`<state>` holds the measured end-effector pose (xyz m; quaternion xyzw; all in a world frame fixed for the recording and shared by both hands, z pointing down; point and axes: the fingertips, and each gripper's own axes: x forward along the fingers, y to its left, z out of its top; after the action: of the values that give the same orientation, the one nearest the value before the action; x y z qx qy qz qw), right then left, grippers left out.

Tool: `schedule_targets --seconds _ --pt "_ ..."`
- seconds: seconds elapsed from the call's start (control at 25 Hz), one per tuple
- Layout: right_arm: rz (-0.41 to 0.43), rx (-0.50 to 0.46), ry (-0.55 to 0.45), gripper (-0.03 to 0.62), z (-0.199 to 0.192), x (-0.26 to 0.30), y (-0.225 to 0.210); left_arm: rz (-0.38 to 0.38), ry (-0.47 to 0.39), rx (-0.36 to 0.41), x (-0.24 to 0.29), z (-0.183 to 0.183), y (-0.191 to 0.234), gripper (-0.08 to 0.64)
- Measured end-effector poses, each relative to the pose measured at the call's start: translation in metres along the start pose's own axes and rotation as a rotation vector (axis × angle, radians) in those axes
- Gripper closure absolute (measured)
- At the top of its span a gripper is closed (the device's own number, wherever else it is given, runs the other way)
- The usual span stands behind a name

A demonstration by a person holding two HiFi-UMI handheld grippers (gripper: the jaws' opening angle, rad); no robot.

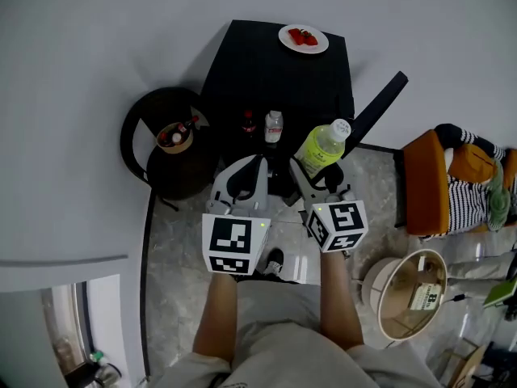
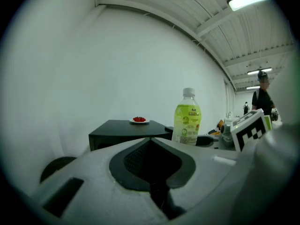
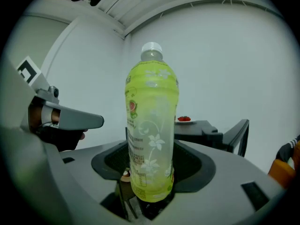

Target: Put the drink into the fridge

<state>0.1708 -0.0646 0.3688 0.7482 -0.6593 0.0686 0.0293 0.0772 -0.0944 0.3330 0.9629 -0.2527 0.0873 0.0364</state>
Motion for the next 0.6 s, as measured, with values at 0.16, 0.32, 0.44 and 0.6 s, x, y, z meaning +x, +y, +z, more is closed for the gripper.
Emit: schedule_targets --seconds 0.16,0.32,0.44,0.6 --pt "0.004 0.044 0.073 0.318 -0.056 -0.019 0.008 0.002 0.044 -0.059 -0.010 -0.041 -0.011 0.552" --pt "0.036 0.061 0.150 0.318 -0.107 -0.024 0.016 0.005 0.072 -0.096 -0.018 -0.073 -0.010 0.552" --pt "0.032 0.079 0.187 0.318 -0.143 -0.023 0.012 -0.013 0.097 -0.087 -0.015 -0.101 -0.013 0.552" --pt "0.017 0.095 0.219 0.318 -0.183 -0.013 0.007 -0.053 0.127 -0.063 -0.008 -0.138 -0.018 0.552"
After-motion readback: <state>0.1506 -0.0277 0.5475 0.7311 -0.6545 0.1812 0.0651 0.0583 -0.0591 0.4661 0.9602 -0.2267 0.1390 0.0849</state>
